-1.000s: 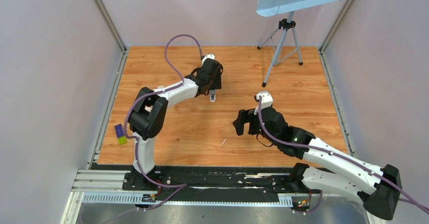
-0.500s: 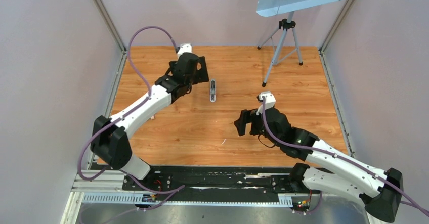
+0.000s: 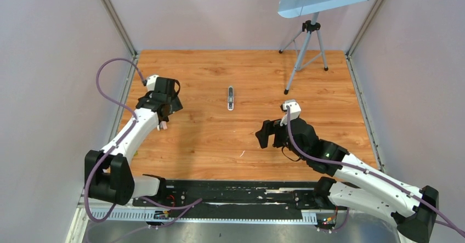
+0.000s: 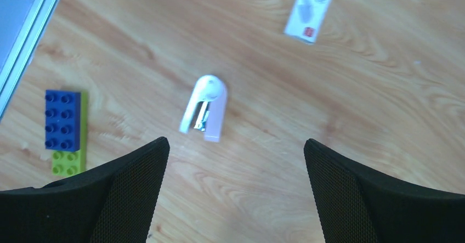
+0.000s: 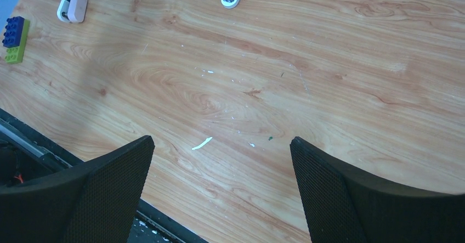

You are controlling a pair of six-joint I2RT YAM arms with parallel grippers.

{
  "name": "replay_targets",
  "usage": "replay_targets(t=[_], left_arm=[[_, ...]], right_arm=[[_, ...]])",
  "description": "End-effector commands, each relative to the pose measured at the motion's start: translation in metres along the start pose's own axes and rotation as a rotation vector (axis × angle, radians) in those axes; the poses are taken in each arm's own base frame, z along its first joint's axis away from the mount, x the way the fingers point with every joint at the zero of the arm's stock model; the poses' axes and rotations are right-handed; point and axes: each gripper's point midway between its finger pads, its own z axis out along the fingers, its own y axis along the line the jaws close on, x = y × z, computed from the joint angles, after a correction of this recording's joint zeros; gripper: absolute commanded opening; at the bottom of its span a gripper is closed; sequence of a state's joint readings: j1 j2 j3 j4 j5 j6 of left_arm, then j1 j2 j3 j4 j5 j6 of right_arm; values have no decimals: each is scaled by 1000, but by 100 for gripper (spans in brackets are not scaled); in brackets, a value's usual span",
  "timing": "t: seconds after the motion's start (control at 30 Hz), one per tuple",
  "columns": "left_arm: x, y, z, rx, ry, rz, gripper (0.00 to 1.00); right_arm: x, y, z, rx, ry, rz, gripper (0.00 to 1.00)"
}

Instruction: Load the staples into the stapler

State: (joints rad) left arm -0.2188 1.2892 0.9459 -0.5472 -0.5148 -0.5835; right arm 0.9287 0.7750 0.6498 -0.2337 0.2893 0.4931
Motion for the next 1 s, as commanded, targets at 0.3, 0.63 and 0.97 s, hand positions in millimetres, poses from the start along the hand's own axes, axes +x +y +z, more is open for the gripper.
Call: replay_targets(t=[0.3, 0.63, 0.97], left_arm=[[49, 52, 65, -158, 233, -38, 88], [66, 49, 84, -147, 291, 12, 78], [66, 44, 84, -115, 288, 21, 58]], right_arm=[[-6, -9, -4, 31, -21, -33, 99], [-10, -11, -9, 29, -39, -37, 99], [-7, -9, -9, 19, -32, -15, 99]])
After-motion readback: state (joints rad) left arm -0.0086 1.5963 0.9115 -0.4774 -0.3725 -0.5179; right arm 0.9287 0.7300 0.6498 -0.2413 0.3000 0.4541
